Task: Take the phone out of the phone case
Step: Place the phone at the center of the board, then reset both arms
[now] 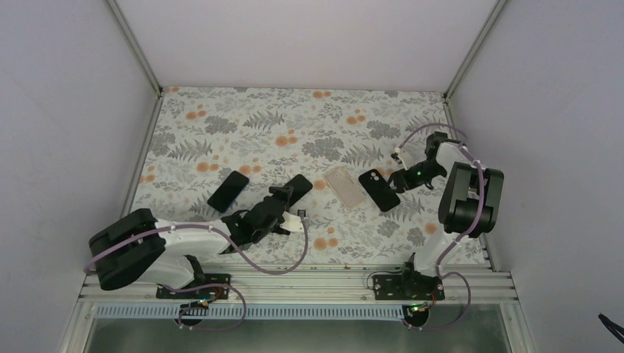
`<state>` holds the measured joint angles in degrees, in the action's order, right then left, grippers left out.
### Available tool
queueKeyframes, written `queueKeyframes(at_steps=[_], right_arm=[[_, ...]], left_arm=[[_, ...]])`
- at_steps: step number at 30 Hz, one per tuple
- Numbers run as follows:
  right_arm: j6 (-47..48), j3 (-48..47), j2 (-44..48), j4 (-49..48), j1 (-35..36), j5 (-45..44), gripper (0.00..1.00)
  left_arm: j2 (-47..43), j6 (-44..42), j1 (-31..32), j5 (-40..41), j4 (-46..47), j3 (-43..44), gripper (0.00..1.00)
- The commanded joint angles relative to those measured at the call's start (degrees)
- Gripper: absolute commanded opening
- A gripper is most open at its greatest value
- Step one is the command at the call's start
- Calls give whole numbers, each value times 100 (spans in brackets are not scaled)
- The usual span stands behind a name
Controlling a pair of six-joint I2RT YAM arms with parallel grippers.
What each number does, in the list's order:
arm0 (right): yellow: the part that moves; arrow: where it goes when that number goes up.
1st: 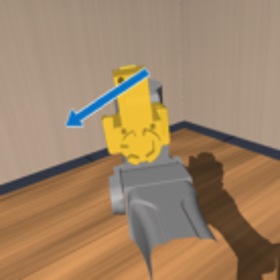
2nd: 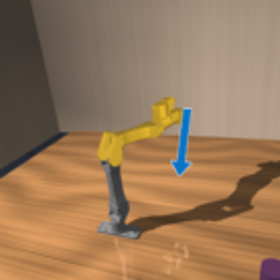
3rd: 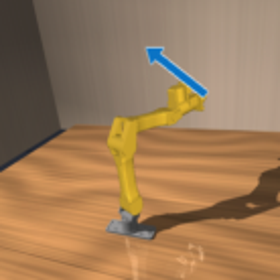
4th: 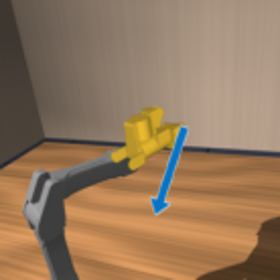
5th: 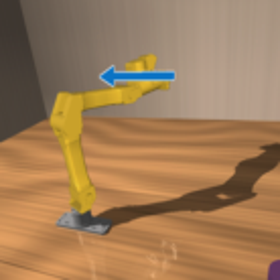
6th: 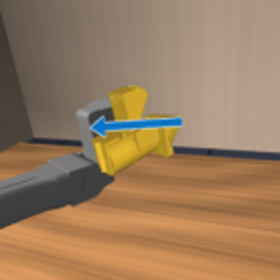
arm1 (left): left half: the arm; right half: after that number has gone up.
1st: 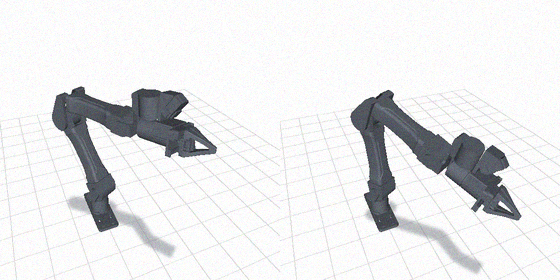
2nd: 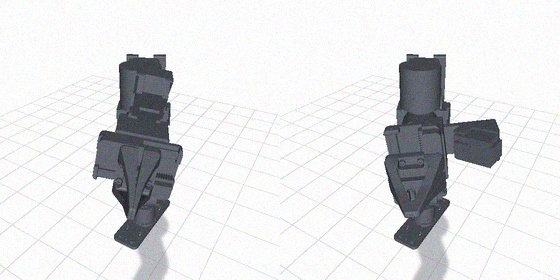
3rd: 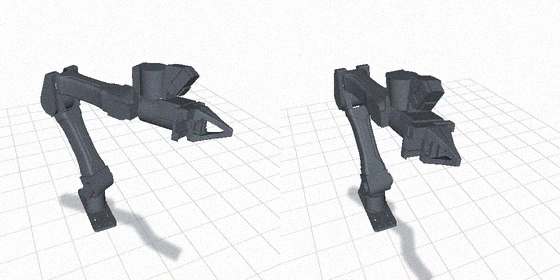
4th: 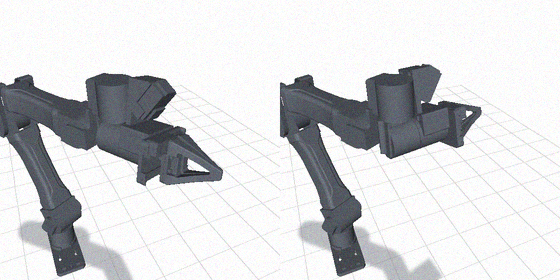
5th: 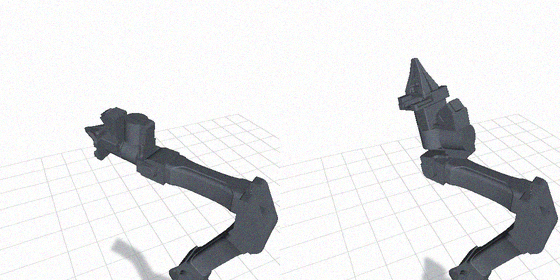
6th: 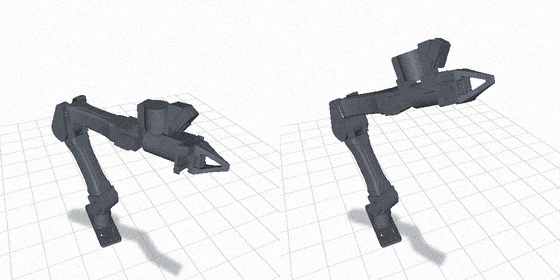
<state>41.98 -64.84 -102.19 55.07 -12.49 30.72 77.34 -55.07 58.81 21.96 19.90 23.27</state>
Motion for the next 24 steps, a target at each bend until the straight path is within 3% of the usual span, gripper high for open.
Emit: queueKeyframes(at_steps=[1, 5, 10, 15, 21, 23, 24], right_arm=[[44, -335, 452, 135, -39, -42, 65], [19, -613, 1154, 352, 219, -320, 72], [-362, -692, 1669, 494, 1096, -1008, 74], [-882, -505, 1721, 352, 1914, -1515, 73], [-1157, 54, 1548, -286, 2316, -1931, 73], [-1168, 182, 1550, -487, 2343, -1857, 74], [-1132, 221, 1581, -598, 2340, -1751, 80]], left_arm=[[-356, 613, 0, -1123, -1551, 716, 100], [-277, 924, -424, -1784, -2900, 1909, 100], [-141, 1460, -1058, -2645, -4054, 3741, 100], [-8, 1969, -2351, -3429, -4621, 4877, 100], [156, 2669, -3953, -4005, -5164, 5606, 100], [139, 3025, -4665, -4312, -5128, 5652, 100], [121, 3164, -5044, -4566, -5091, 5635, 100]])
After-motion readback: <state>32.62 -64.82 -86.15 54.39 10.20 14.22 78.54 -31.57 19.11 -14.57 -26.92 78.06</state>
